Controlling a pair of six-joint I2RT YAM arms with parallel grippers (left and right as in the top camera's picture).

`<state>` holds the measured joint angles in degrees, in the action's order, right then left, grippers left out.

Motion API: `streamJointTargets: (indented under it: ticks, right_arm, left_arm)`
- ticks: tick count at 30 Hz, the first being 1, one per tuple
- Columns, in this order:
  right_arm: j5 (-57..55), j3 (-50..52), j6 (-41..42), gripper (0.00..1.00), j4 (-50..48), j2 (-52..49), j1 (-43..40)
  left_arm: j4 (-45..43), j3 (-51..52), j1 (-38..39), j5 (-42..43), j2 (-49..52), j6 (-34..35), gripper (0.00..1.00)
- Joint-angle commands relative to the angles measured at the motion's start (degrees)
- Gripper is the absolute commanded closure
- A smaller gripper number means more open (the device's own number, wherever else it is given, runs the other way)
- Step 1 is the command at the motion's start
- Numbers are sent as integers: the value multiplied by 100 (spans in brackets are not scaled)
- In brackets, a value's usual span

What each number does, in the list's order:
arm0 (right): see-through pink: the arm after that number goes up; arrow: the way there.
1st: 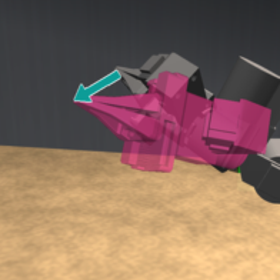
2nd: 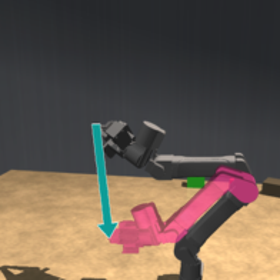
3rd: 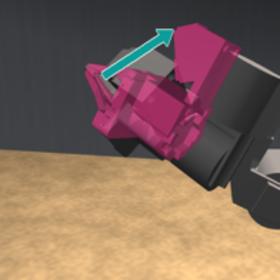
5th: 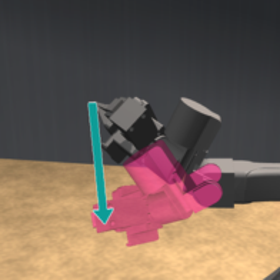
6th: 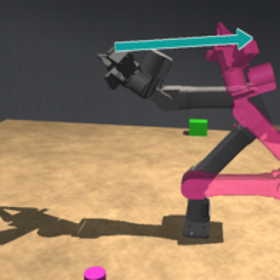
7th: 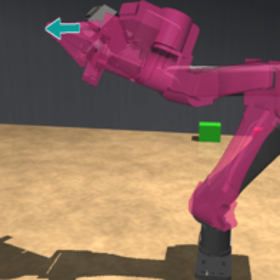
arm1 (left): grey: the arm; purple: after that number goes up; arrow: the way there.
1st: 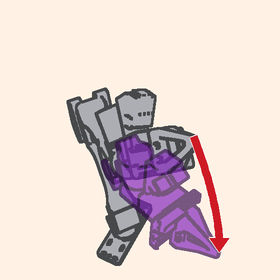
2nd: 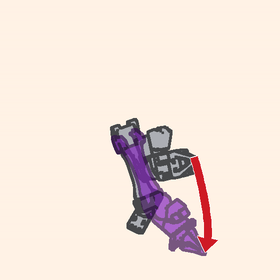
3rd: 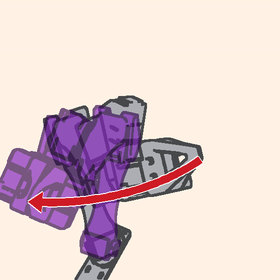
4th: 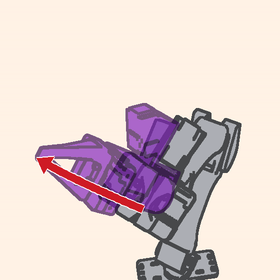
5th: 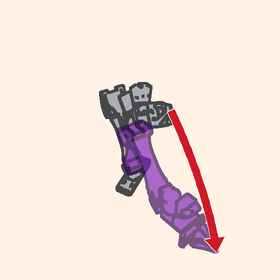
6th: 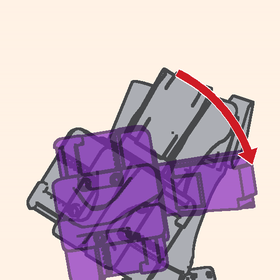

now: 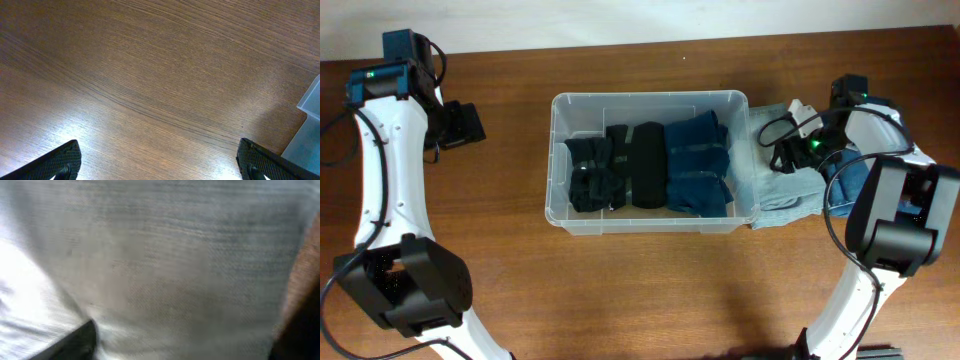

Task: Pack container
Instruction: 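Lower the right gripper and grasp the light-blue jeans stack, then lift the light-blue jeans and carry them over the container's left side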

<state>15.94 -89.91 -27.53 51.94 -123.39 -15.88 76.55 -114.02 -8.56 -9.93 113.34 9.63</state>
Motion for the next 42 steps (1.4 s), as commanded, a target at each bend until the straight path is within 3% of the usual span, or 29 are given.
streamJointTargets:
  ticks: [1, 4, 6, 9, 13, 30, 42]
  right_arm:
    - [-96, 50, -48, 48, 39, -310, 4]
    - [-101, 48, -20, 62, 81, -310, 4]
    - [-118, 48, 103, 64, 79, -308, 4]
    - [-114, 17, 109, 73, 144, -308, 4]
    - [-118, -155, 428, 96, 229, -306, 4]
    - [101, -1893, 446, 96, 1784, -284, -2]
    - [387, -2361, 568, 96, 2162, 66, -151]
  left_arm:
    - [2, -76, -20, -44, -140, -11, 1]
    - [2, -76, -20, -44, -140, -11, 1]
    - [2, -76, -20, -44, -140, -11, 1]
    - [2, -76, -20, -44, -140, -11, 1]
    - [2, -76, -20, -44, -140, -11, 1]
    - [2, -76, -20, -44, -140, -11, 1]
    - [2, -76, -20, -44, -140, -11, 1]
